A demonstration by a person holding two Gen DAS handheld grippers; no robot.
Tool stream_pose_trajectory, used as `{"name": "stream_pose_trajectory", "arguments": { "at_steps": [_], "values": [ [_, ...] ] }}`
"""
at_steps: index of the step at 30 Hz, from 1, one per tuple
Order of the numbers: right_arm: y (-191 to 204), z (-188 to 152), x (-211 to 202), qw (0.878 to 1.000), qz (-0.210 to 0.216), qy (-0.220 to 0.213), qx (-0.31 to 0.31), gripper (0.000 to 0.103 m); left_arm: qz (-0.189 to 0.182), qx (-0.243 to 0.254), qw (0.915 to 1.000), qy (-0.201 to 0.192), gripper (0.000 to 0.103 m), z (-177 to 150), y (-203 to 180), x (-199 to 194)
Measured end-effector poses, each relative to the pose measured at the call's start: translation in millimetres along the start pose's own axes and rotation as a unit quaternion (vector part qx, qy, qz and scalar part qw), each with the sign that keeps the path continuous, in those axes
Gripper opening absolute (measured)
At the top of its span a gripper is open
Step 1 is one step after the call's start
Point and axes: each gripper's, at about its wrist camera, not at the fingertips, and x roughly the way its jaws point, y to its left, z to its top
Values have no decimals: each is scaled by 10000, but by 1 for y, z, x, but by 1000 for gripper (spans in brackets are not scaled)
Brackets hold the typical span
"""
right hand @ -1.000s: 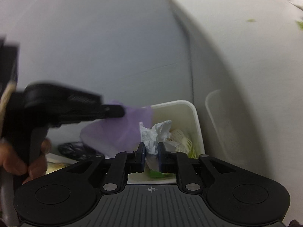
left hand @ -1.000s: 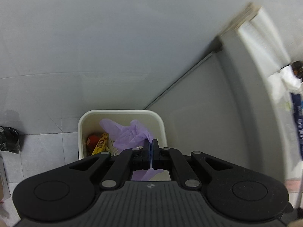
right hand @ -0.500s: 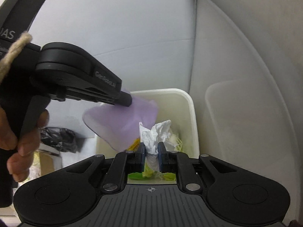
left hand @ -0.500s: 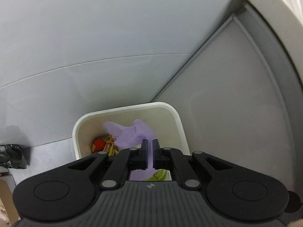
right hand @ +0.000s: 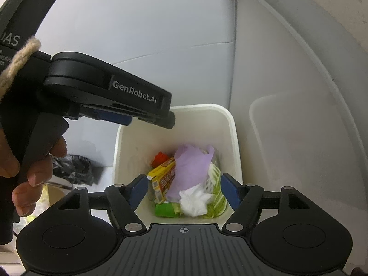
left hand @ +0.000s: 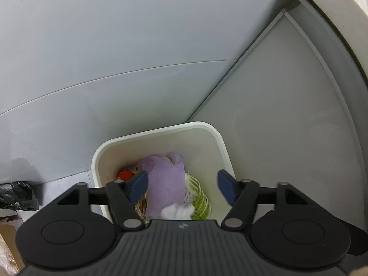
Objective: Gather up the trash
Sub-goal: 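Open both grippers to drop the purple glove and white tissue into the bin, then move both grippers back from the bin to the counter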
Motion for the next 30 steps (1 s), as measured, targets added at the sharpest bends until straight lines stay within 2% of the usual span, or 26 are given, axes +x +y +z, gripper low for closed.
{"name": "stream_pose_trajectory", "arguments": {
  "at_steps": [9, 21, 30],
  "values": [
    [11, -2, -2, 9997, 107, 14, -226, 86, 37, 5, 10000, -62, 94, 2, 2, -12],
    [42, -6, -68, 9945, 385, -330, -915, 91, 97, -172, 9989, -415, 101, -3, 2, -73],
    [55, -3, -141, 9857, 494, -989, -1274, 96, 181, -366, 9961, -786, 102, -7, -3, -124]
  ]
}}
